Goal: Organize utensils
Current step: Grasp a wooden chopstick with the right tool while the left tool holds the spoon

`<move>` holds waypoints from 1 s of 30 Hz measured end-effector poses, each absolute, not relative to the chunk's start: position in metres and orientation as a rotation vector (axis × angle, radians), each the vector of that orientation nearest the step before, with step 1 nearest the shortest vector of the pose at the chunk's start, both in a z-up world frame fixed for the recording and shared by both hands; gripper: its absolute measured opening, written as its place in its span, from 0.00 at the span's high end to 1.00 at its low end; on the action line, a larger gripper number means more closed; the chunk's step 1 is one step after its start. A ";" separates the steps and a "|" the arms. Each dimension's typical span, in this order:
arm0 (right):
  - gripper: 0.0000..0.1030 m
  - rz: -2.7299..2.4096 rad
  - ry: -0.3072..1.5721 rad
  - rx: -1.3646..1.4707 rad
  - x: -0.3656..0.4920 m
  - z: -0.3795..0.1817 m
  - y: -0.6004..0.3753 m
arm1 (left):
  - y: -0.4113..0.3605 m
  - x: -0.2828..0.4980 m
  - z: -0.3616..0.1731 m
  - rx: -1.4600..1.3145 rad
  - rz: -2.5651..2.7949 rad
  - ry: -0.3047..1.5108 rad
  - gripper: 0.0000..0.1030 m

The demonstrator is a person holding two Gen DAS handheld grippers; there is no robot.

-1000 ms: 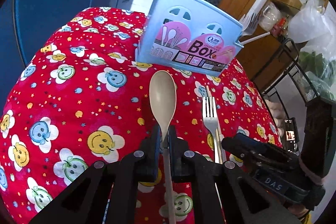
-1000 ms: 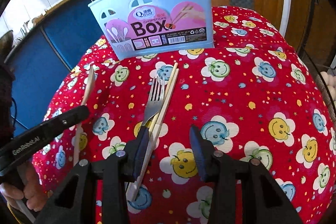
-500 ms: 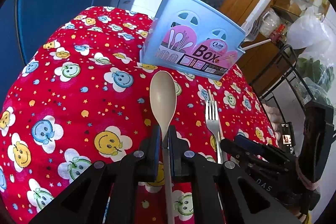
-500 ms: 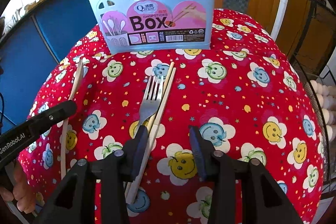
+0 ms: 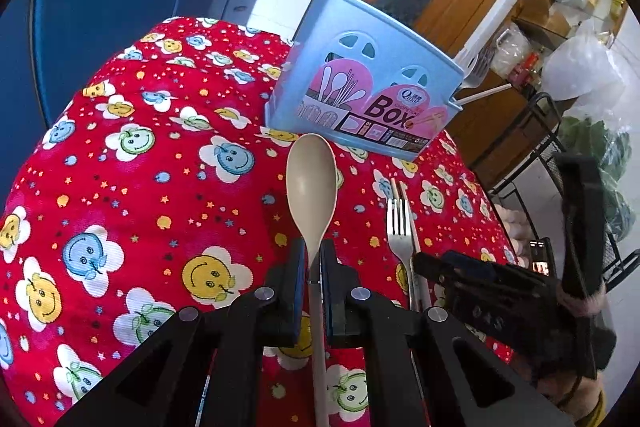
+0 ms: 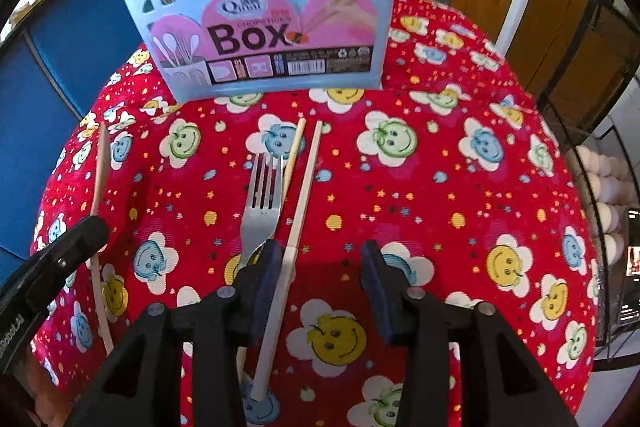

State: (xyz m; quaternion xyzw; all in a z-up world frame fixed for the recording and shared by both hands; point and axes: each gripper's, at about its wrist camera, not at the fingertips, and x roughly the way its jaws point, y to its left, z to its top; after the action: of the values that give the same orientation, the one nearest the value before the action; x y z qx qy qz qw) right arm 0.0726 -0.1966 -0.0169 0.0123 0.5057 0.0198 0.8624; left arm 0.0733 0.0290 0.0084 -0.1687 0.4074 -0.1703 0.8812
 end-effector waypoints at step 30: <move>0.94 0.245 1.005 0.154 0.098 0.003 -0.238 | 0.013 0.085 0.037 -0.303 -0.394 0.775 0.93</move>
State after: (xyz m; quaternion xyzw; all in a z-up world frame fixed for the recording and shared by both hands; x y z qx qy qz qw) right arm 0.0977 -0.2383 0.0033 0.0737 0.4799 0.1170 0.8664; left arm 0.0852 0.0127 0.0370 -0.1461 0.3739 -0.1901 0.8959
